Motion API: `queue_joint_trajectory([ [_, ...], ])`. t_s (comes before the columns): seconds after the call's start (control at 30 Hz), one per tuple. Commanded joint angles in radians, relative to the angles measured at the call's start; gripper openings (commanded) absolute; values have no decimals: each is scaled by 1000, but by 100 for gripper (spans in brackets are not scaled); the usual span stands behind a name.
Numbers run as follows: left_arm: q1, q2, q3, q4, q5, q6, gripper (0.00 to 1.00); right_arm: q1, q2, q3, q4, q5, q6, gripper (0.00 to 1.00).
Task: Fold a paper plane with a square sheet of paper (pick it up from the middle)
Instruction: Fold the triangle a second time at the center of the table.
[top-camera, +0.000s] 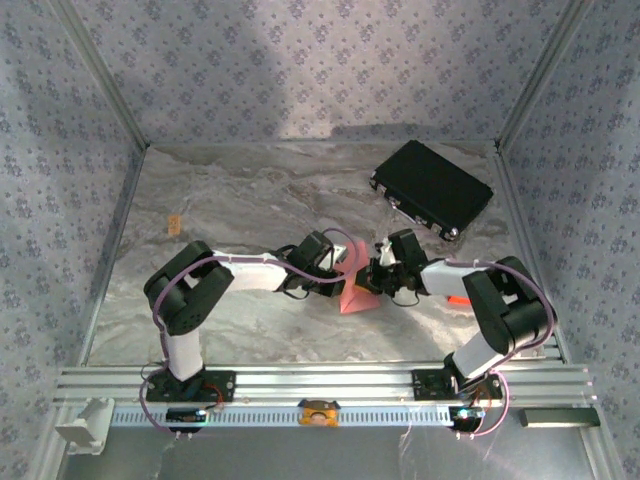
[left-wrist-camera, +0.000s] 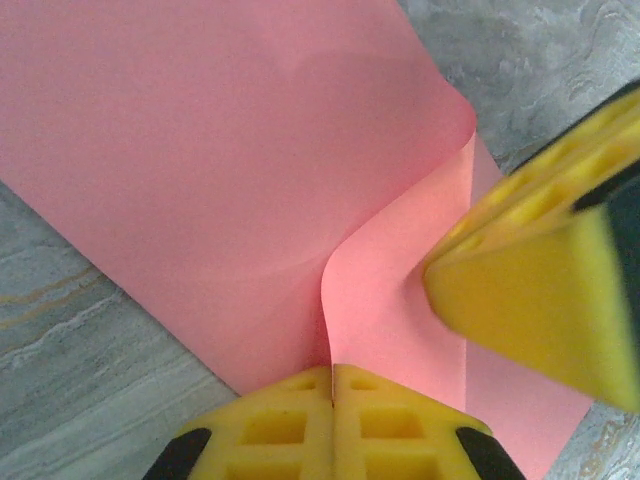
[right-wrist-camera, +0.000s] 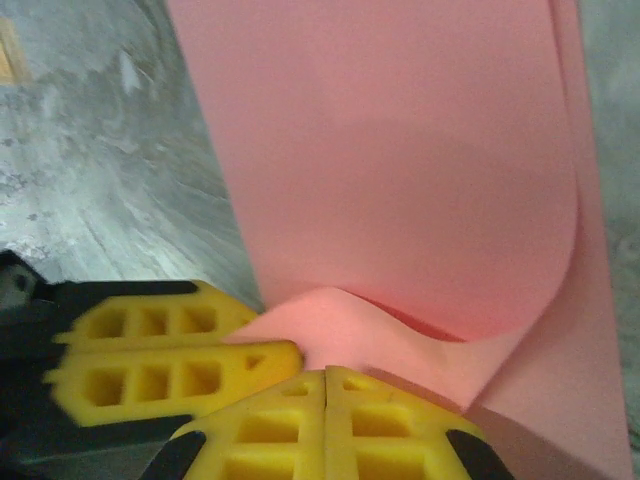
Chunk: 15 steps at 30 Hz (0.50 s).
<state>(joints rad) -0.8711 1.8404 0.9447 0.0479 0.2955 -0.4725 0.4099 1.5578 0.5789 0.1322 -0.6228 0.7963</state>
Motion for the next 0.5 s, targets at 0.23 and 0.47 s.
queue_joint_trajectory([
  [0.23,3,32,9,-76,-7,17,0,-63,76,-11,-36,30,-41,0],
  [0.47,4,34,12,-91,-4,26,0,-85,74,-12,-21,-5,-32,0],
])
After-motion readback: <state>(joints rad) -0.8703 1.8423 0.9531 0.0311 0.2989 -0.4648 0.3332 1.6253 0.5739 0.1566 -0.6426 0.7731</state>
